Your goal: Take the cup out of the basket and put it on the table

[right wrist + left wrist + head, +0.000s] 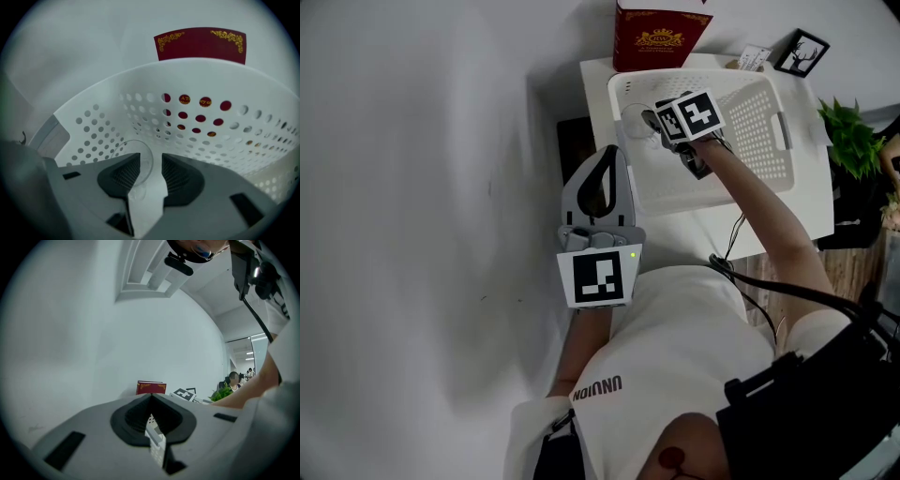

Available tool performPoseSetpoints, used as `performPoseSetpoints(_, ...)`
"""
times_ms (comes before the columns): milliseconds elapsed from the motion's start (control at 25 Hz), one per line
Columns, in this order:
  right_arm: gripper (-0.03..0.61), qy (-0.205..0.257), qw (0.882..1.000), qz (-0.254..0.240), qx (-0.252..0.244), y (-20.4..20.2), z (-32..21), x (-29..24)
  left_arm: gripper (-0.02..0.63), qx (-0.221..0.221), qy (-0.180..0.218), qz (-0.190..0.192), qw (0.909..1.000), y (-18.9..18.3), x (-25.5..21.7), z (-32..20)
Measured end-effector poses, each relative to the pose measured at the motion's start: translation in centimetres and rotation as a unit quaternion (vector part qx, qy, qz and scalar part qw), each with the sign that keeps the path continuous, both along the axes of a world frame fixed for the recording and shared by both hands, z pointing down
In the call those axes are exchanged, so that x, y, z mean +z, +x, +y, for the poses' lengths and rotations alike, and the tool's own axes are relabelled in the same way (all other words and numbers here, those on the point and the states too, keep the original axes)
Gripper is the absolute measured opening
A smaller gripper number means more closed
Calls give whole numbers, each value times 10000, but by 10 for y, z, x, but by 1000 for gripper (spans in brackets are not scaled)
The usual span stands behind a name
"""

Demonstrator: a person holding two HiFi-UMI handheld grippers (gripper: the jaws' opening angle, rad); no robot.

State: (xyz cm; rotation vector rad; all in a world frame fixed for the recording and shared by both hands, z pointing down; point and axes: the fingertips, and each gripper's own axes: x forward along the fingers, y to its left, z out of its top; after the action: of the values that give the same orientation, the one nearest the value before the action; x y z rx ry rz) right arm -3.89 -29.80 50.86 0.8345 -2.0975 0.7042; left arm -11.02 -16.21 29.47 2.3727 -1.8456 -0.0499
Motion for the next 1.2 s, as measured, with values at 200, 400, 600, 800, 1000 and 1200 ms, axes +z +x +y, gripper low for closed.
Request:
performPoseSetpoints(200, 150, -81, 9999, 96, 29, 1, -4, 8, 11, -35, -22, 86, 10000, 0, 0, -1)
performPoseSetpoints(400, 150, -95, 9998, 185, -16, 0, -4, 12, 11, -72, -51, 147, 9999, -3, 1, -2)
performPoseSetpoints(600, 150, -158, 9995, 275, -76, -2, -1, 21, 11, -79, -70, 124, 9999, -4, 3, -1)
performPoseSetpoints(800, 150, -227, 9993, 293, -36, -1, -1, 27, 11, -69, -84, 99, 9999, -4, 4, -2)
performPoseSetpoints(1000, 143, -229, 9992, 327, -49, -4, 0, 27, 11, -69, -50, 77, 9999, -7, 1, -3)
performPoseSetpoints(1200, 95, -144, 9989, 439, -94, -6, 0, 30, 11, -60, -19, 78, 9999, -5, 2, -4)
